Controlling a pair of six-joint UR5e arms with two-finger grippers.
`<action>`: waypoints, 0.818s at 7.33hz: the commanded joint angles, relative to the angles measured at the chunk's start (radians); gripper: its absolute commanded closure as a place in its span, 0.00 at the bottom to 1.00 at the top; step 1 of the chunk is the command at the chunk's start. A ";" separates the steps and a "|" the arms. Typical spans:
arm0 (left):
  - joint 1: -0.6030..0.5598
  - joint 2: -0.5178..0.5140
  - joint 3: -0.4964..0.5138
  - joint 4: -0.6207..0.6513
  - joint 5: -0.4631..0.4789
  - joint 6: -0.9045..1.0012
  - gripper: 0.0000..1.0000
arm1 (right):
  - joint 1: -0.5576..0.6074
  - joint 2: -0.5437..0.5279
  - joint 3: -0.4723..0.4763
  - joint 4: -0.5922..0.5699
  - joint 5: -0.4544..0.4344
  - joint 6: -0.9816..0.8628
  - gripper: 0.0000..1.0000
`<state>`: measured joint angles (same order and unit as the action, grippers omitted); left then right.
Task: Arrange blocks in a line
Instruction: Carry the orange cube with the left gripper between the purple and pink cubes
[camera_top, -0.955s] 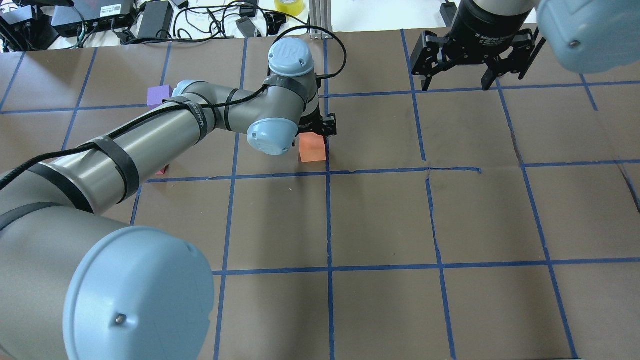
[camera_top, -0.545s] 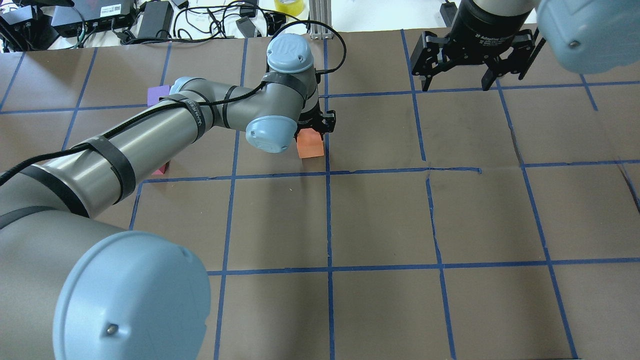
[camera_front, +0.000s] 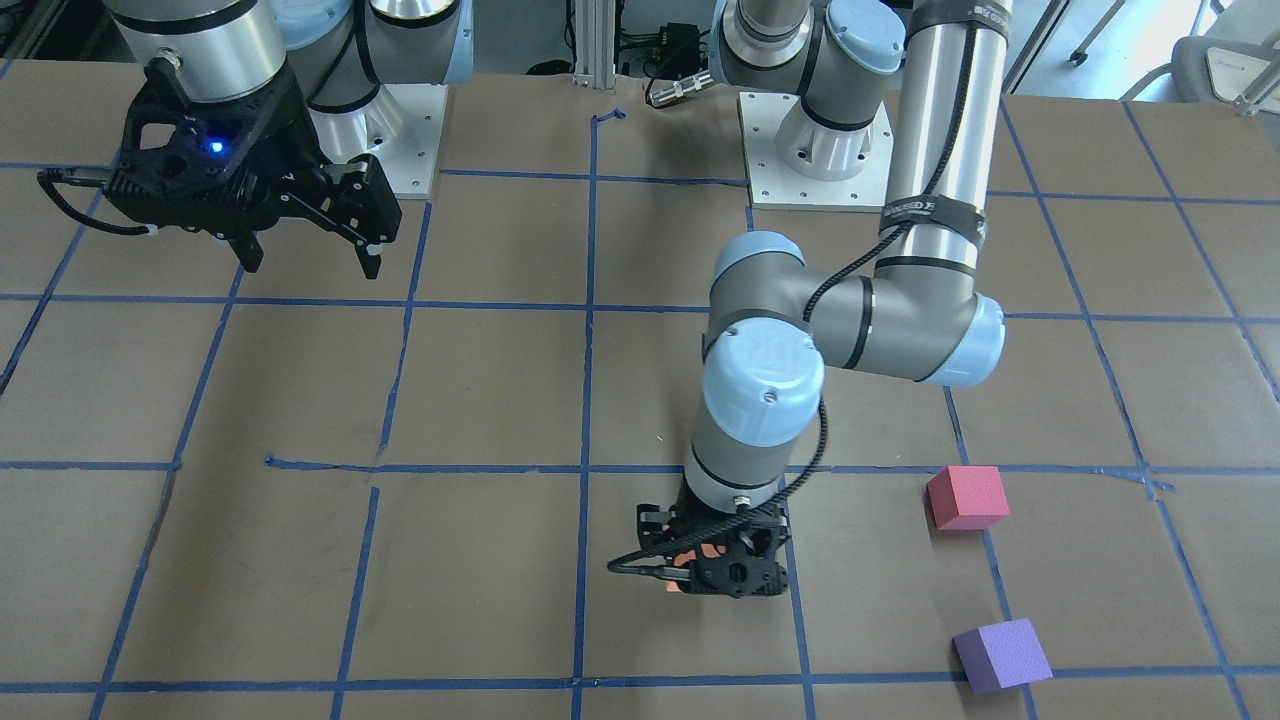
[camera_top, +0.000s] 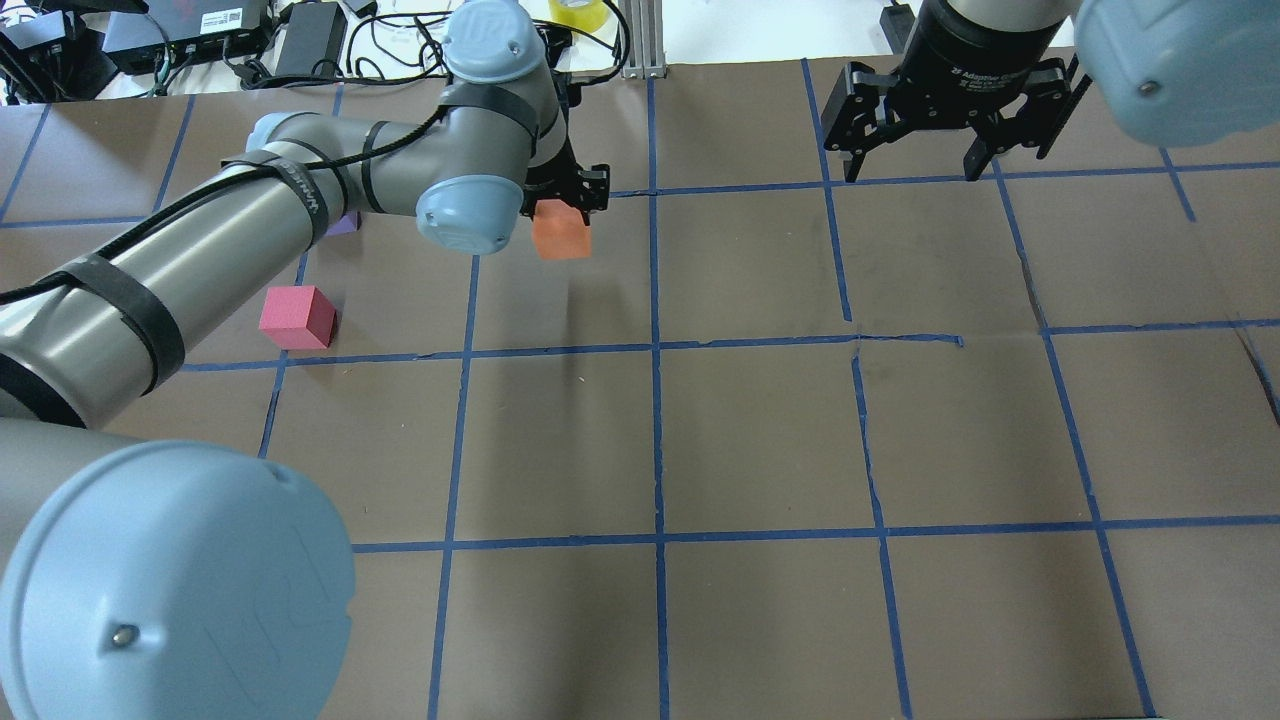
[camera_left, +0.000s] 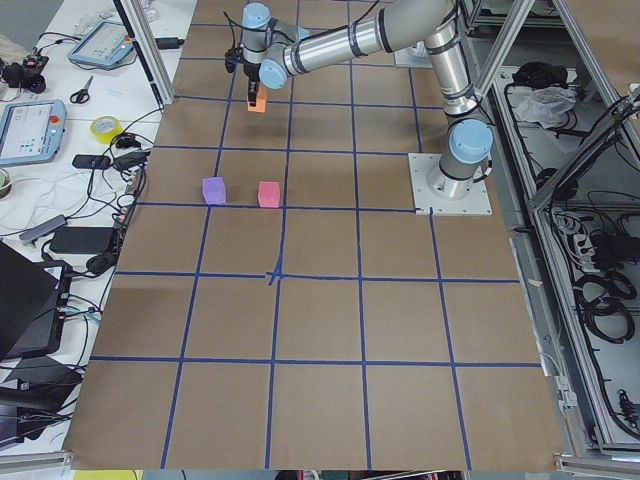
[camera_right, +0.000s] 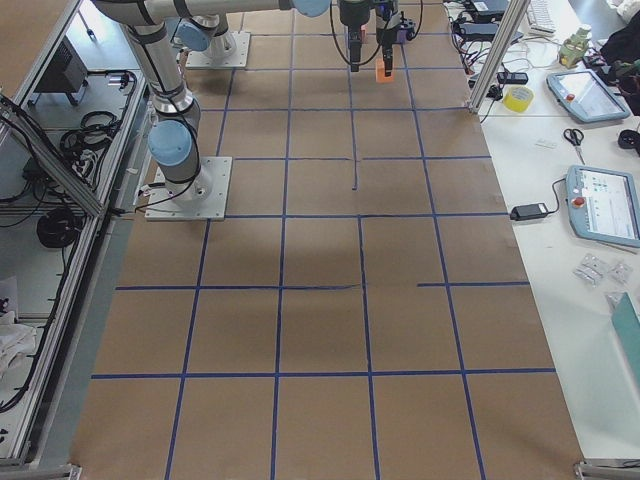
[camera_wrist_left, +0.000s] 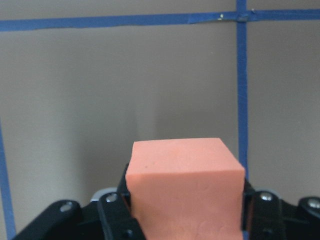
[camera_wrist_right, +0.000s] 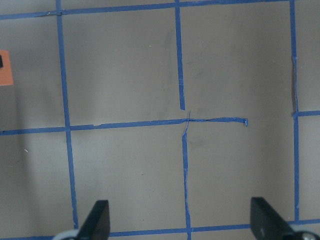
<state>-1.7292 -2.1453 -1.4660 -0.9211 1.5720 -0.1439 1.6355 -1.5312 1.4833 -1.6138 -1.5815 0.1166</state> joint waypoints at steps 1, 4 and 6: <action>0.107 0.021 0.009 -0.013 0.011 0.090 0.67 | 0.000 0.000 0.000 0.000 0.000 0.000 0.00; 0.259 0.032 -0.003 -0.042 -0.004 0.255 0.67 | 0.000 0.000 0.000 0.000 0.000 0.000 0.00; 0.327 0.036 -0.007 -0.057 -0.003 0.334 0.67 | 0.000 0.000 0.000 0.000 0.000 0.000 0.00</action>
<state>-1.4482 -2.1125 -1.4694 -0.9659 1.5699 0.1337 1.6361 -1.5309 1.4834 -1.6137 -1.5816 0.1166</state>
